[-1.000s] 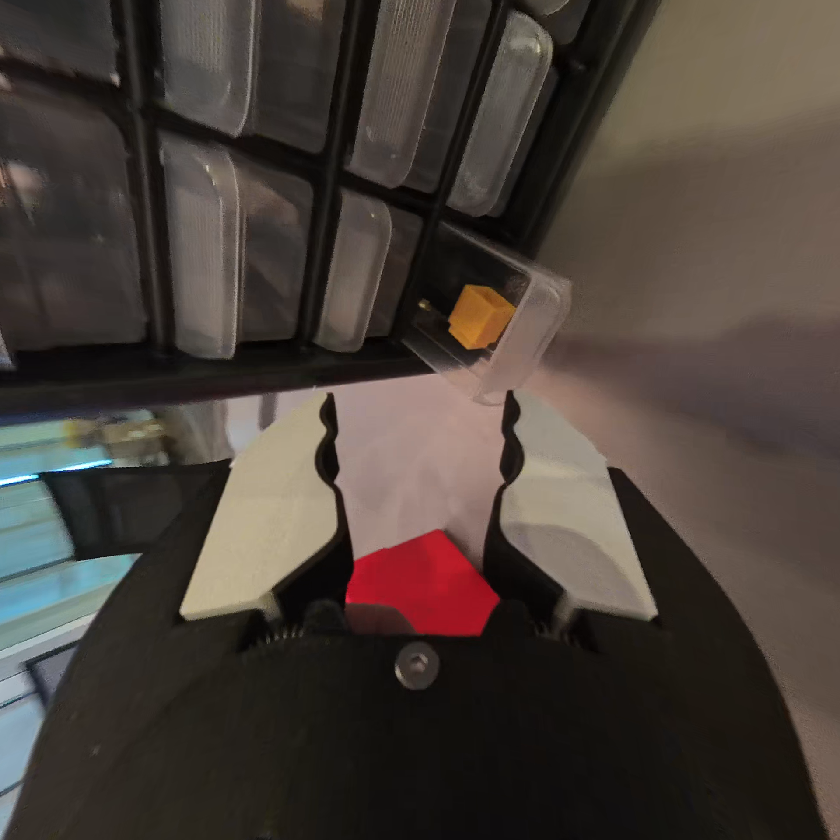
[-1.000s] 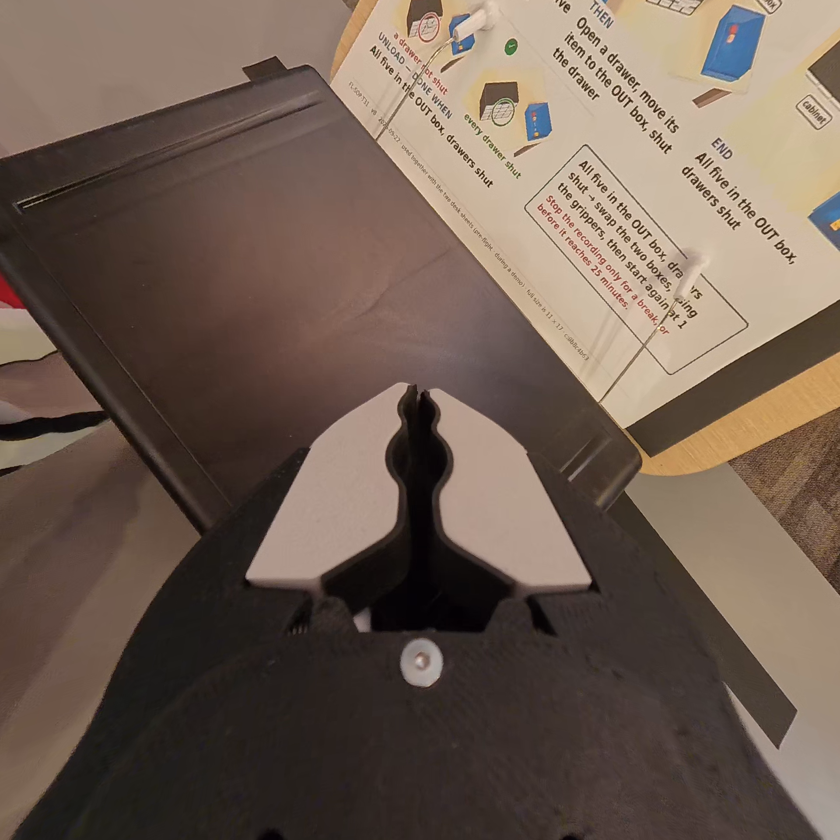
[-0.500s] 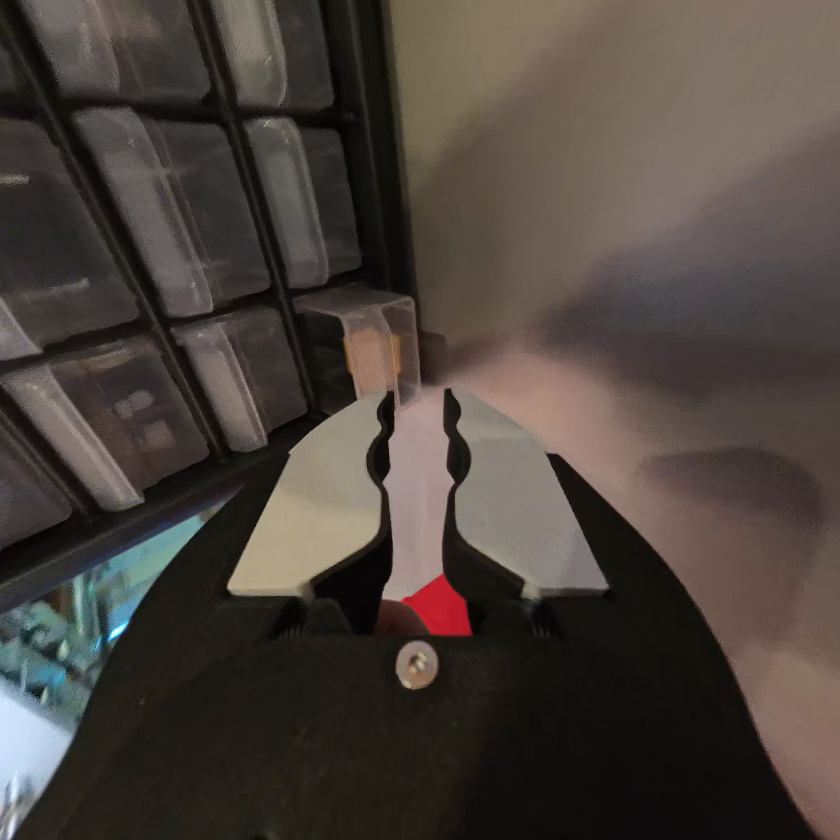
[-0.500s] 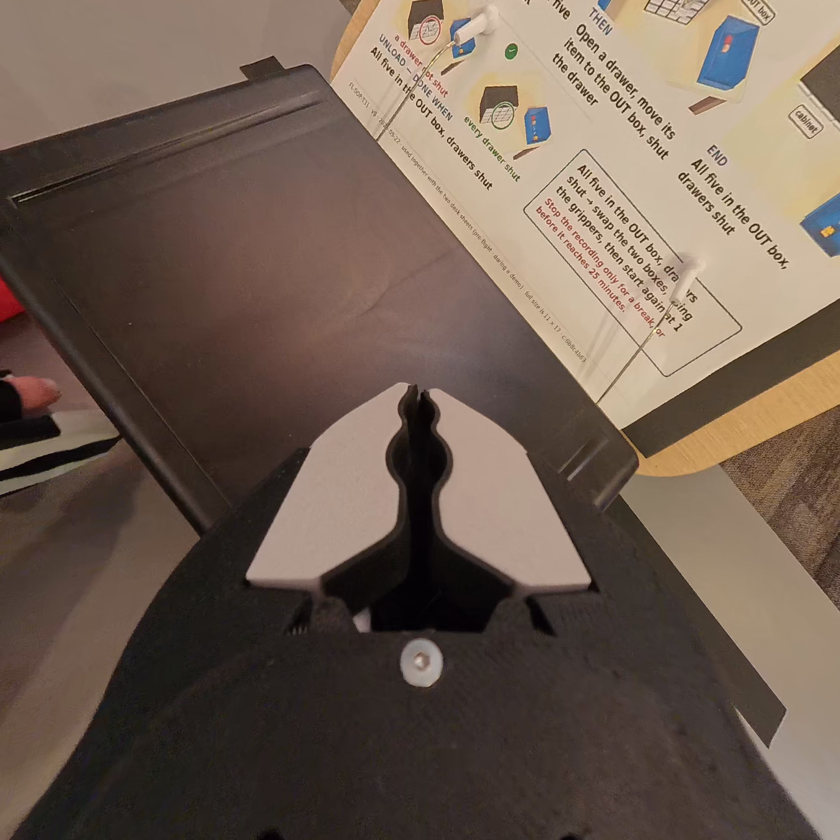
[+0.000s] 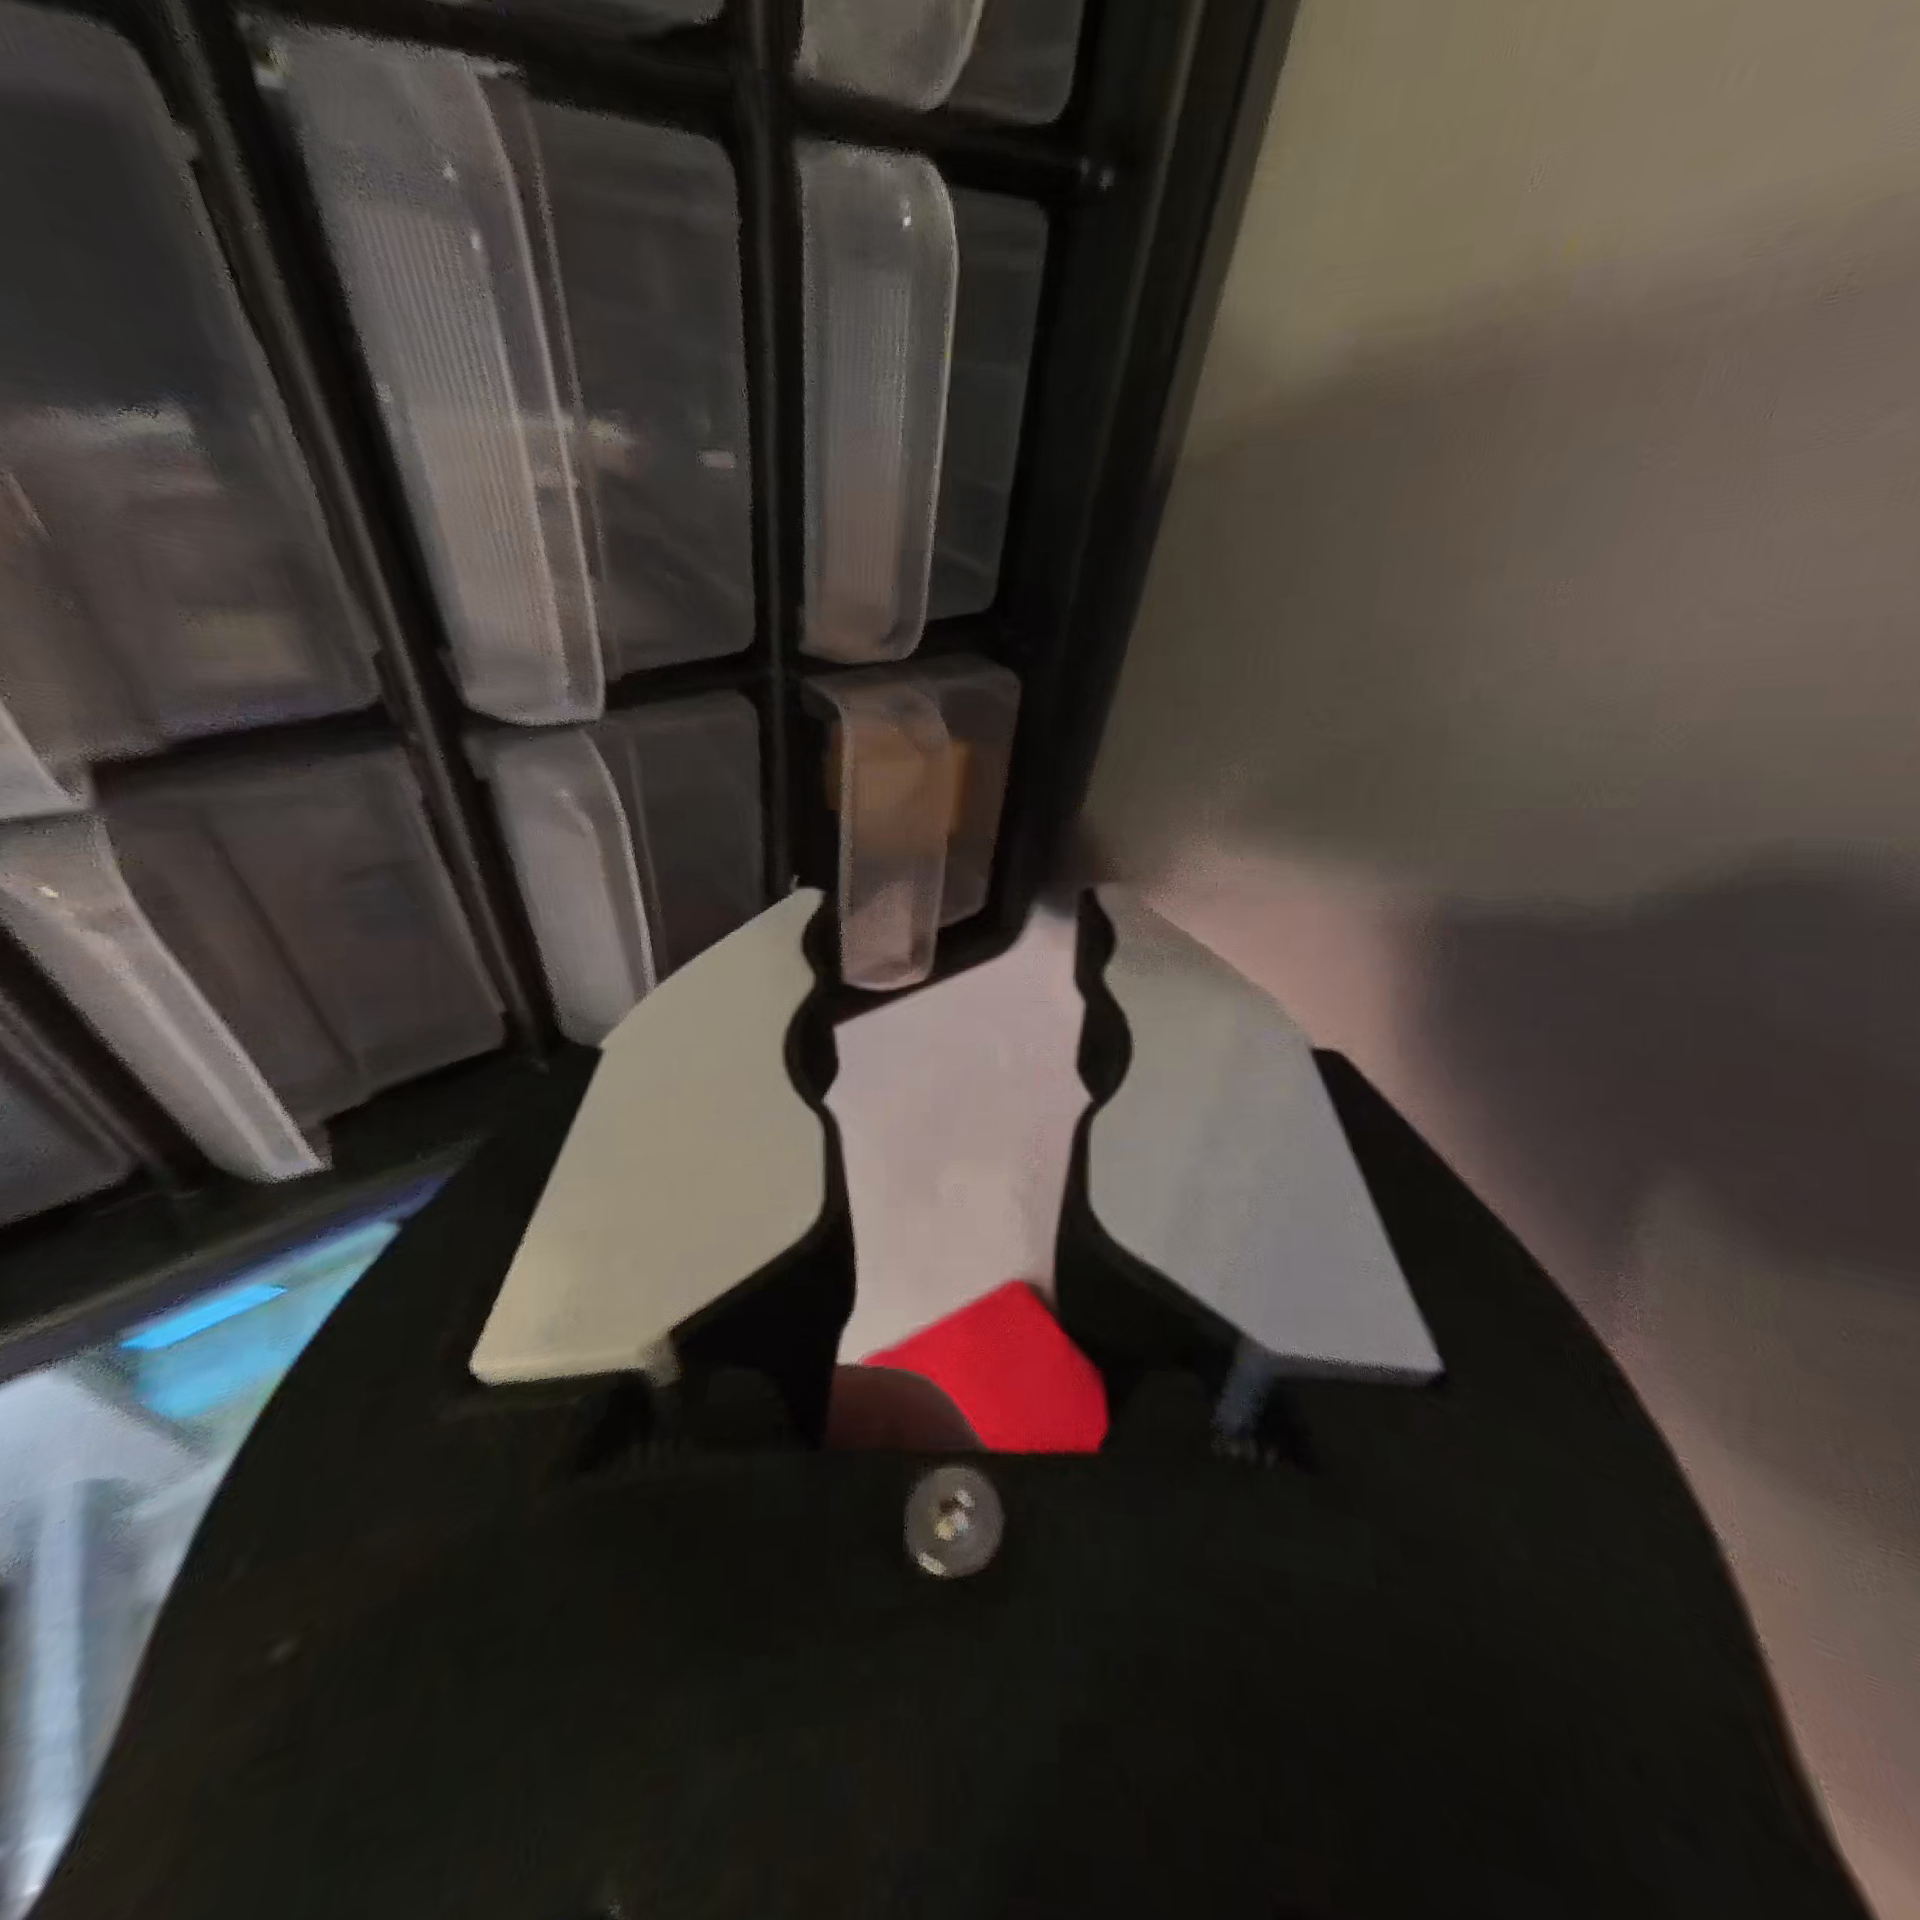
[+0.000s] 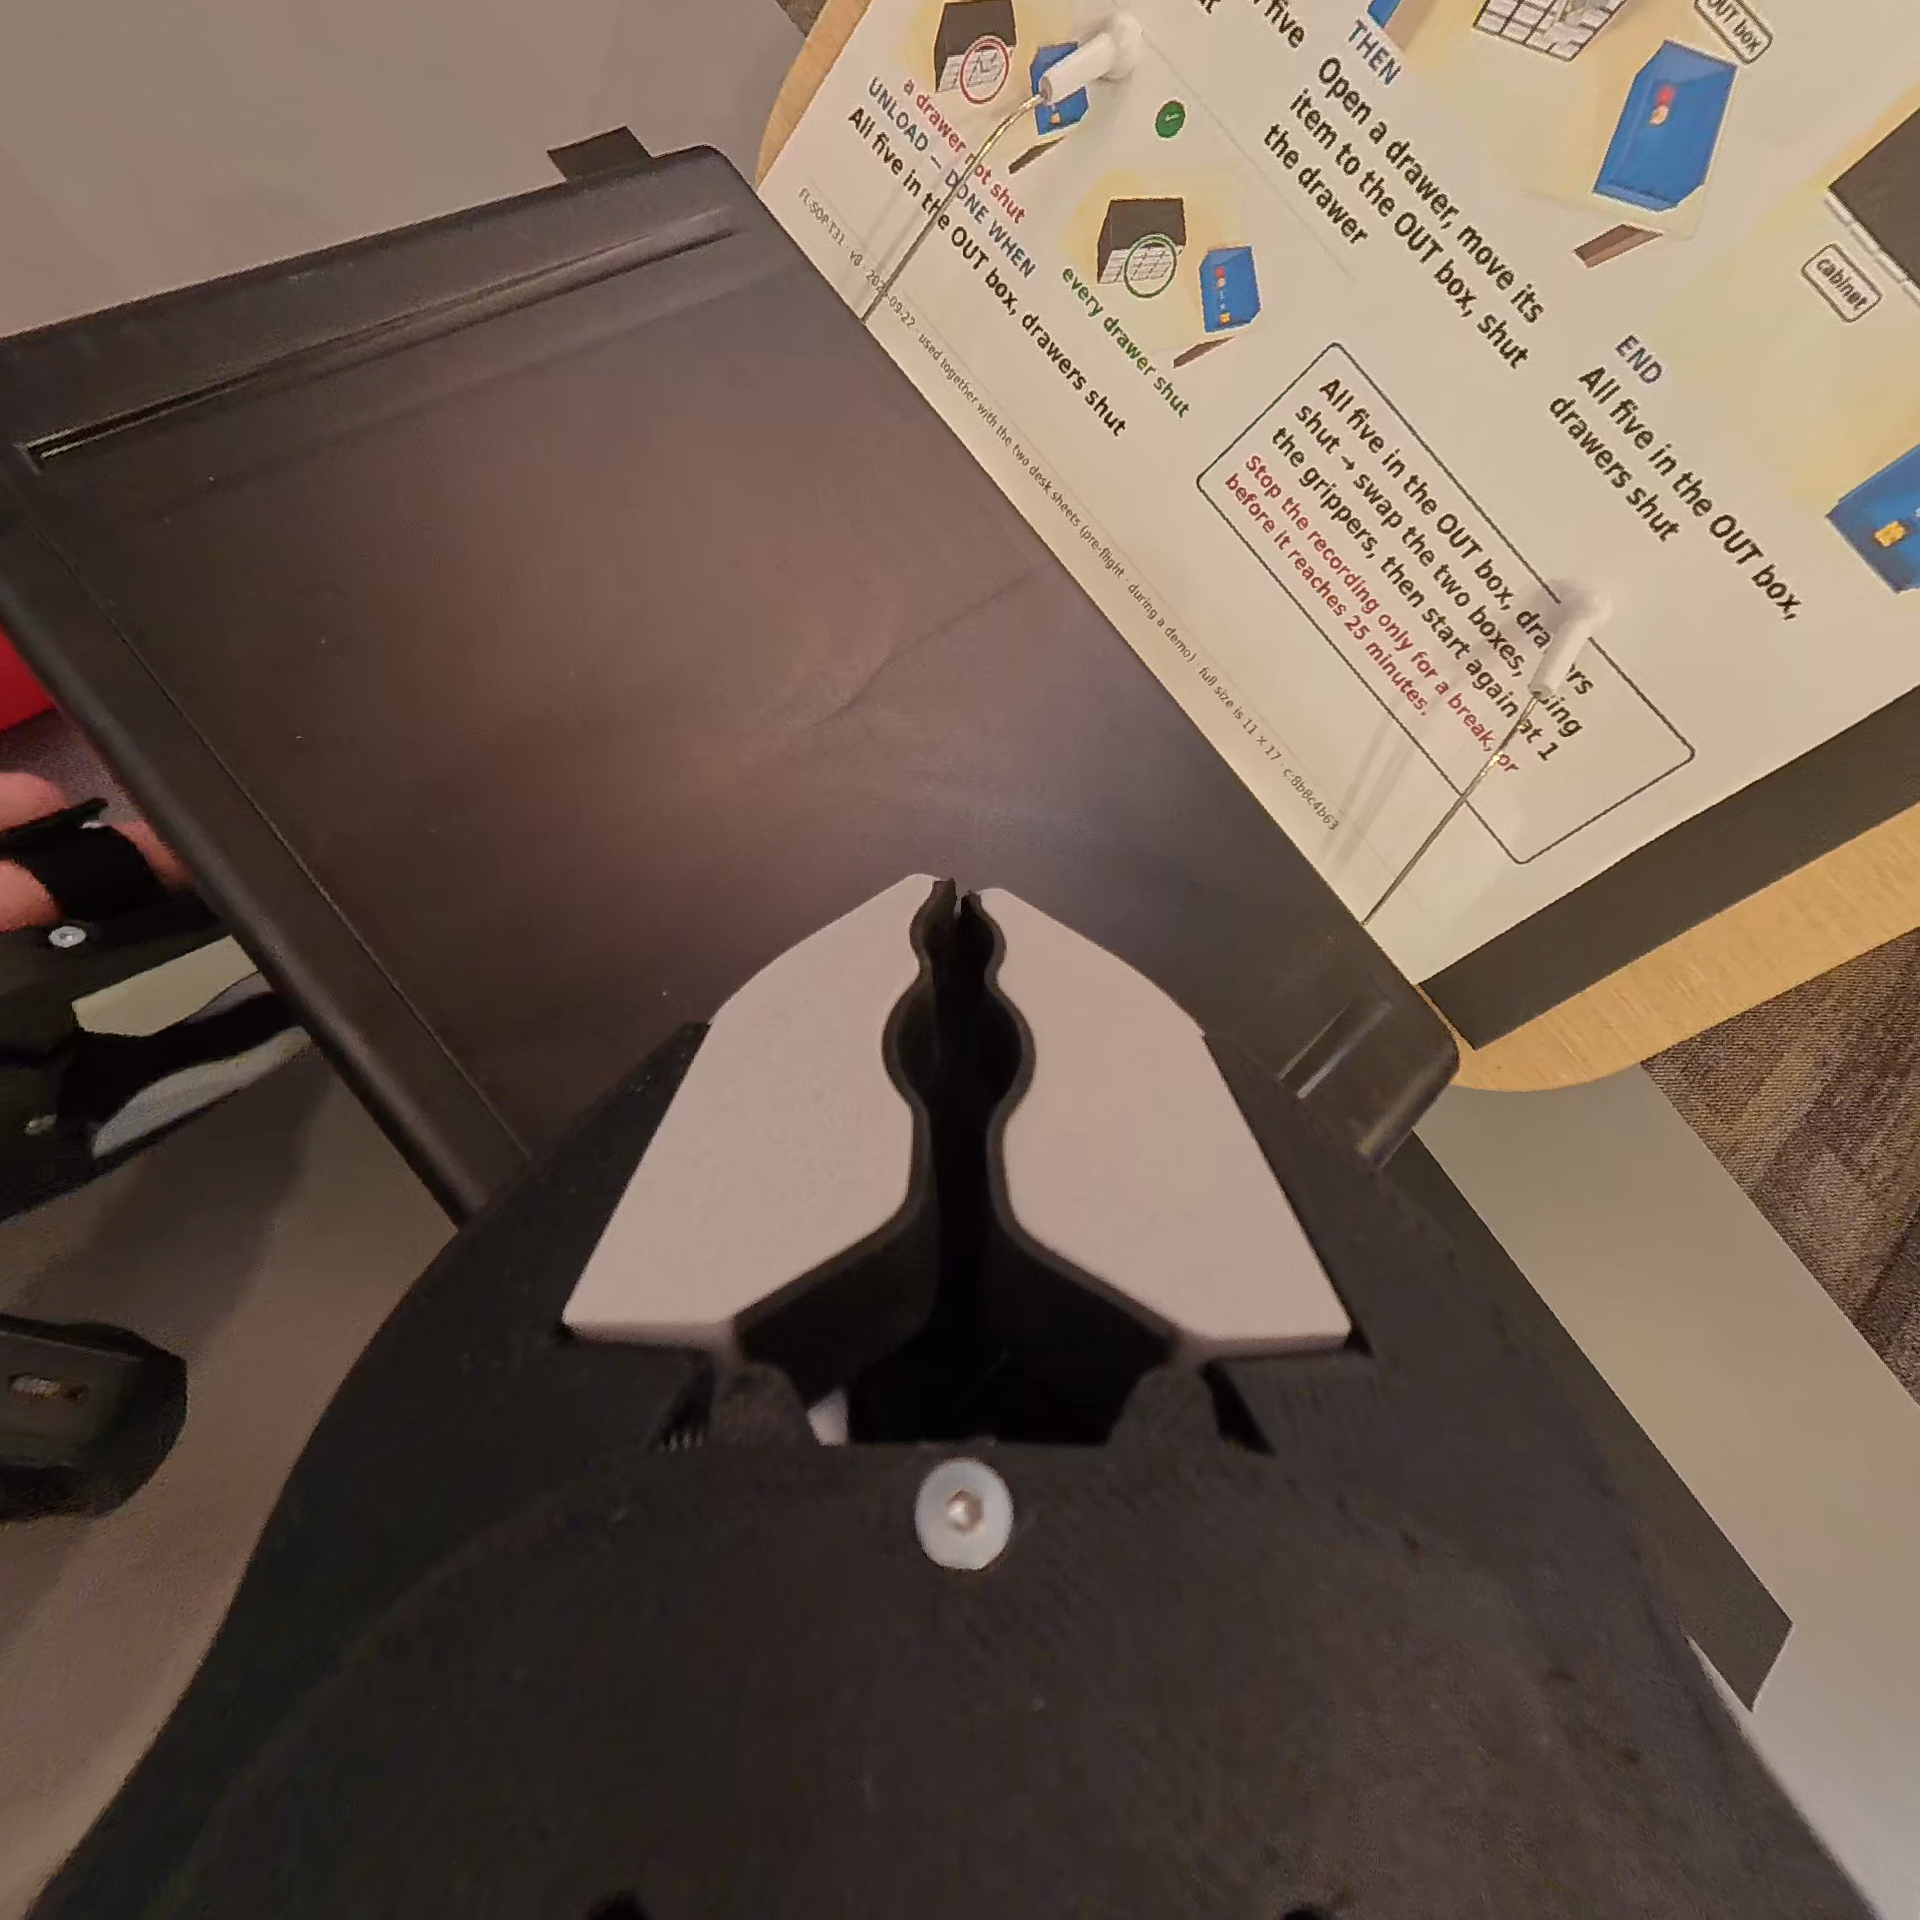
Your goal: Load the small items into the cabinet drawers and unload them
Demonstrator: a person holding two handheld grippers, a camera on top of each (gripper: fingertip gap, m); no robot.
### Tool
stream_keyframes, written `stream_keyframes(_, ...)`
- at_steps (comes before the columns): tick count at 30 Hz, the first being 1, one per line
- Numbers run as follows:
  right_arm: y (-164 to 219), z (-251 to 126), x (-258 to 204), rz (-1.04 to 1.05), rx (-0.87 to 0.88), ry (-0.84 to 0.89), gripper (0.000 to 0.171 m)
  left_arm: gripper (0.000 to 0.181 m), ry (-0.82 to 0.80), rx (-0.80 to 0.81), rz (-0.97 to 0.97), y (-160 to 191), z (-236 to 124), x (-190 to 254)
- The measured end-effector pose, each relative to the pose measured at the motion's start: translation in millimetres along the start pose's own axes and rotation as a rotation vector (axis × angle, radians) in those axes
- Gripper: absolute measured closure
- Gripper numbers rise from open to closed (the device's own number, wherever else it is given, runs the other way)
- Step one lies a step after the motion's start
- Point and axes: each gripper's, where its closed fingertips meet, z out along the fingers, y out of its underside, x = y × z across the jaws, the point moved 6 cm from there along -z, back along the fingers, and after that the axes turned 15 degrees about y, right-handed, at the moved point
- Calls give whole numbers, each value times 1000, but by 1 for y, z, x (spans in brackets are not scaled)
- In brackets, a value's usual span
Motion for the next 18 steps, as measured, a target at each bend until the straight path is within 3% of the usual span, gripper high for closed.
stream_keyframes(1, 0, 0, 0, 2, 0, -2, 170, 137, 52, 9, -80, -2, -2, 4)
stream_keyframes(3, 0, 0, 0, 1, 1, -2, 169, 133, 128, 32, -205, -5, -8, 6)
stream_keyframes(8, 0, 0, 0, -5, 4, 3, 170, 125, 124, 84, -373, -12, -28, 11)
stream_keyframes(11, 1, -1, -1, -8, 8, 5, 170, 126, 124, 260, -600, -16, -38, 14)
stream_keyframes(16, 1, -1, -1, -13, 10, 8, 170, 123, 375, 745, -1237, -13, -41, 13)
stream_keyframes(18, 1, -1, -1, -14, 11, 10, 170, 120, 460, 782, -1398, -5, -29, 12)
